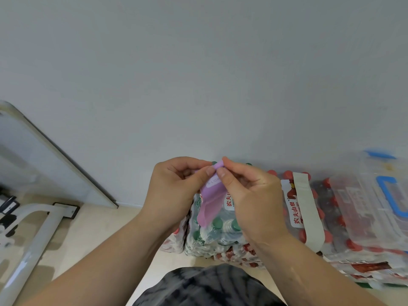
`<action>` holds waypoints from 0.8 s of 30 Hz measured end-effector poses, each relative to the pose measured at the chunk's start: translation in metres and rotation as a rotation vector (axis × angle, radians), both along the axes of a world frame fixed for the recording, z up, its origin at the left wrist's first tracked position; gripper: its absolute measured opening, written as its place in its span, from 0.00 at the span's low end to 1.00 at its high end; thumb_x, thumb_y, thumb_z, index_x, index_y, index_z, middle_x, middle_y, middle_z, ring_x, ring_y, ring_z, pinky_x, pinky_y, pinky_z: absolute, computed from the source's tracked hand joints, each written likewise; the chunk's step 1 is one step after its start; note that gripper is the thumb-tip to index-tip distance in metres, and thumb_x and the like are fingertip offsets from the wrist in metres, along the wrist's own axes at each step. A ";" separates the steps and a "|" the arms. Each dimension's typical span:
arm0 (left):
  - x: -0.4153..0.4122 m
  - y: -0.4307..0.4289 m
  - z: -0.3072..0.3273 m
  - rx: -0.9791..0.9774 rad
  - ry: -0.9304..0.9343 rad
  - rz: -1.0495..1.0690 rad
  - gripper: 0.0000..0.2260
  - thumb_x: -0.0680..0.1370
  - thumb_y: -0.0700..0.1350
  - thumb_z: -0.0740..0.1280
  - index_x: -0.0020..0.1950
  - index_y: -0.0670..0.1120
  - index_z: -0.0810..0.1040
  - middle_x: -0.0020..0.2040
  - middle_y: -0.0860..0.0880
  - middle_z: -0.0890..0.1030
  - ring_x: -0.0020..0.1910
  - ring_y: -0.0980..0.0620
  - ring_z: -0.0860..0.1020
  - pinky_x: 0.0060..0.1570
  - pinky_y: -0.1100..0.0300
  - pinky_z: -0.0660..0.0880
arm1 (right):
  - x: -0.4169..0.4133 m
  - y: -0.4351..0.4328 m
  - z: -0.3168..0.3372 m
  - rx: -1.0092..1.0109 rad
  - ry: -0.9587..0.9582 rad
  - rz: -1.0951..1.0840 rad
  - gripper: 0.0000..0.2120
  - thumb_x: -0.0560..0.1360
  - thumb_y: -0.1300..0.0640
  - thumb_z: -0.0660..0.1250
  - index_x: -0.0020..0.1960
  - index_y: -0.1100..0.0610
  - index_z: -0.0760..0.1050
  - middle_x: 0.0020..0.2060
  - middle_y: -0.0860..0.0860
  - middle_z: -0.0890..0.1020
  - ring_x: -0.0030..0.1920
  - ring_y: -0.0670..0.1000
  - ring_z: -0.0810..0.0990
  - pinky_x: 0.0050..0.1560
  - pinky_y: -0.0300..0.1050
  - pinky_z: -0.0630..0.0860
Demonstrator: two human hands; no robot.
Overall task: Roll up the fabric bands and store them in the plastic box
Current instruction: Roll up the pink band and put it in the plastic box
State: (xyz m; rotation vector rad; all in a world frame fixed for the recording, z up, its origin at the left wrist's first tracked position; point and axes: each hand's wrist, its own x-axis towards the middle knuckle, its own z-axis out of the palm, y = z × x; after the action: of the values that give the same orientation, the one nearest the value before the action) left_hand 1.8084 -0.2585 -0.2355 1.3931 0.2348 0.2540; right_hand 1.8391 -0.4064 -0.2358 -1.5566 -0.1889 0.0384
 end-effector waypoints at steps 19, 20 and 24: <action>0.010 0.001 -0.005 -0.062 -0.013 0.089 0.08 0.74 0.34 0.74 0.43 0.48 0.87 0.40 0.47 0.86 0.40 0.53 0.82 0.40 0.64 0.78 | 0.016 -0.013 -0.008 -0.130 0.216 0.261 0.07 0.80 0.58 0.70 0.53 0.50 0.86 0.45 0.50 0.89 0.48 0.50 0.87 0.49 0.48 0.82; 0.012 0.003 -0.005 -0.052 -0.006 0.085 0.09 0.75 0.34 0.74 0.43 0.48 0.87 0.40 0.48 0.86 0.40 0.54 0.82 0.39 0.64 0.78 | 0.017 -0.014 -0.008 -0.153 0.215 0.276 0.07 0.80 0.59 0.71 0.49 0.50 0.87 0.44 0.51 0.88 0.46 0.50 0.85 0.48 0.49 0.81; 0.016 0.009 -0.003 -0.050 0.039 0.053 0.08 0.75 0.34 0.74 0.42 0.47 0.87 0.40 0.45 0.87 0.39 0.52 0.83 0.37 0.62 0.79 | 0.022 -0.015 -0.009 -0.195 0.190 0.250 0.04 0.77 0.59 0.74 0.44 0.55 0.86 0.41 0.58 0.86 0.42 0.53 0.82 0.47 0.59 0.80</action>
State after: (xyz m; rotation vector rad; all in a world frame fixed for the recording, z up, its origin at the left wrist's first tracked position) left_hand 1.8243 -0.2490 -0.2384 1.3441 0.3085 0.2635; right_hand 1.8607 -0.4212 -0.2450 -1.7041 -0.2343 0.4104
